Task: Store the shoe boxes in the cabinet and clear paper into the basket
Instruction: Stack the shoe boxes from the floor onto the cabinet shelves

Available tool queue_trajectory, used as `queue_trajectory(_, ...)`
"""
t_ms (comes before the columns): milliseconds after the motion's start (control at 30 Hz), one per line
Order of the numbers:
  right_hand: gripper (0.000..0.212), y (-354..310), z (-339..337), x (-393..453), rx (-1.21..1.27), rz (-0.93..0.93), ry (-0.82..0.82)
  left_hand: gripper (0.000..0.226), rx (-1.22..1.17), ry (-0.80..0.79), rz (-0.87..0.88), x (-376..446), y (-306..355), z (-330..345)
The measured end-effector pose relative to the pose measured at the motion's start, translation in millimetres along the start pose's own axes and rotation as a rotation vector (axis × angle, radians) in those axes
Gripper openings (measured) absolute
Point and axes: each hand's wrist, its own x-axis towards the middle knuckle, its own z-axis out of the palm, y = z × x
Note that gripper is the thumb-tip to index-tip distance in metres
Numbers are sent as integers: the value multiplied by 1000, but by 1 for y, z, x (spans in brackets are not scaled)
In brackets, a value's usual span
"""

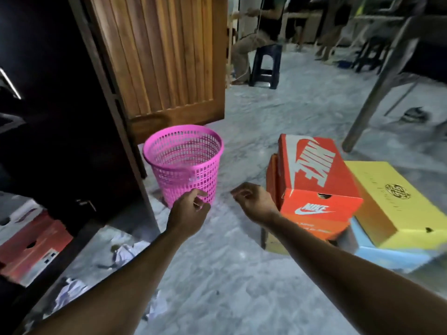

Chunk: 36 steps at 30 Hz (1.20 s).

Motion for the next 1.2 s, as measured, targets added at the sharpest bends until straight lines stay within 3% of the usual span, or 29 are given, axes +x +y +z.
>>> queue_trajectory(133, 35, 51, -88, 1, -54, 43, 472, 26, -150, -139, -72, 32, 67, 79)
queue_trajectory(233, 45, 84, -136, 3, -50, 221, 794, 65, -240, -322, -220, 49, 110, 124)
queue_trajectory(300, 59, 106, -163, 8, -35, 416, 888, 86, -259, -431, -256, 52, 138, 149)
queue_trajectory(433, 83, 143, -178, 17, 118, 712, 742, 79, -320, -503, -275, 55, 169, 184)
queue_trajectory(600, 49, 160, -167, 3, 285, 594, 699, 69, -463, -378, -320, 49, 162, 198)
queue_trajectory(800, 76, 163, -144, -37, 246, 573, 632, 43, -585, -165, -268, 35, 122, 178)
queue_trajectory(933, 78, 151, -152, -48, 530, 498, 522, 25, -732, -205, -337, 7, 96, 136)
queue_trajectory(1067, 87, 103, -172, -45, 775, 549, 364, 24, -779, -236, -347, -32, 72, 82)
queue_trajectory(1200, 59, 63, -174, -45, 860, 455, 261, 26, -794, -286, -313, -71, 44, 30)
